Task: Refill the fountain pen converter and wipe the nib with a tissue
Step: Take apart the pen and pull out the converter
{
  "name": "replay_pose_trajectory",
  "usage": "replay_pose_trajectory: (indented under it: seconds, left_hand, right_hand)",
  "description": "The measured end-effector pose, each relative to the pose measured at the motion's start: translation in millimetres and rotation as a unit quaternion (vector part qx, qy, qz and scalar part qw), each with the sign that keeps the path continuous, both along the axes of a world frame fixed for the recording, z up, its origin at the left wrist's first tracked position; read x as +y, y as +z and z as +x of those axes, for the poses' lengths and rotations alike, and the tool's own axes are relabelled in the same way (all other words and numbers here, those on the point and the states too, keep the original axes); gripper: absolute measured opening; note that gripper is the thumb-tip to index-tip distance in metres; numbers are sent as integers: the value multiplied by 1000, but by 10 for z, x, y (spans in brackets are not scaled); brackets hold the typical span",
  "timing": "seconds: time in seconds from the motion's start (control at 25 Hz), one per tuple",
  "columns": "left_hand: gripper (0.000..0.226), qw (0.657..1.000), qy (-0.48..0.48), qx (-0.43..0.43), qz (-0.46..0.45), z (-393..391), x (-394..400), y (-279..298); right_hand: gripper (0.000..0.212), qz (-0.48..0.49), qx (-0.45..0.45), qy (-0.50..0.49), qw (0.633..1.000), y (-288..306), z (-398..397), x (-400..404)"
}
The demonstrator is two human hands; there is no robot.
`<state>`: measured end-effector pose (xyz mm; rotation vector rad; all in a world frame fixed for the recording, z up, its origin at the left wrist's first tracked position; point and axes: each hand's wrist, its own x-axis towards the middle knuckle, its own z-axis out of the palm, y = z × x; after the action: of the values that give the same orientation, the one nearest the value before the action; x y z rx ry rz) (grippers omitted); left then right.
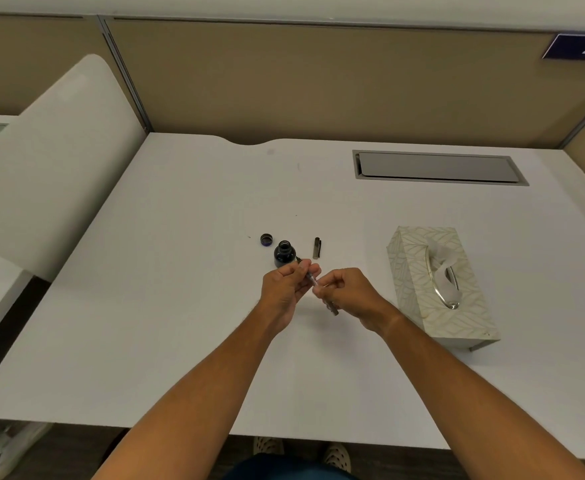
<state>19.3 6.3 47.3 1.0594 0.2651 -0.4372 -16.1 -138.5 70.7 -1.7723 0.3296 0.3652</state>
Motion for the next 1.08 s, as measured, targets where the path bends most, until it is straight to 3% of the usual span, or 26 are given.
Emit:
replay_pose_trajectory:
  seconds: [0.12,0.36,0.52,0.64,0.76,0.96,1.08]
  left_hand:
    - [11,1000,-3,2,-1,-1,2,13]
    - [15,1000,4,16,-13,15,39,-6]
    - [18,1000,6,20,-14,33,46,0]
    - [16,1000,5,22,-21,33,51,-4]
    - [14,999,5,23,-25,35,45,-5]
    - [14,999,8,24,-32,49,61,-3]
    - [13,999,7,24,-31,70,77,-5]
  right_hand:
    - [21,10,29,10,999,10,-9,-16]
    - [3,5,19,20,1000,32,-25,3]
    - [17,11,53,38,998,56,-13,-12]
    - [8,9,42,29,999,78,-19,12]
    - [24,13,59,19,998,80,-15,29]
    - [17,-4,47,15,999,97,-12,70]
    - [28,18,71,15,997,99,-7,103]
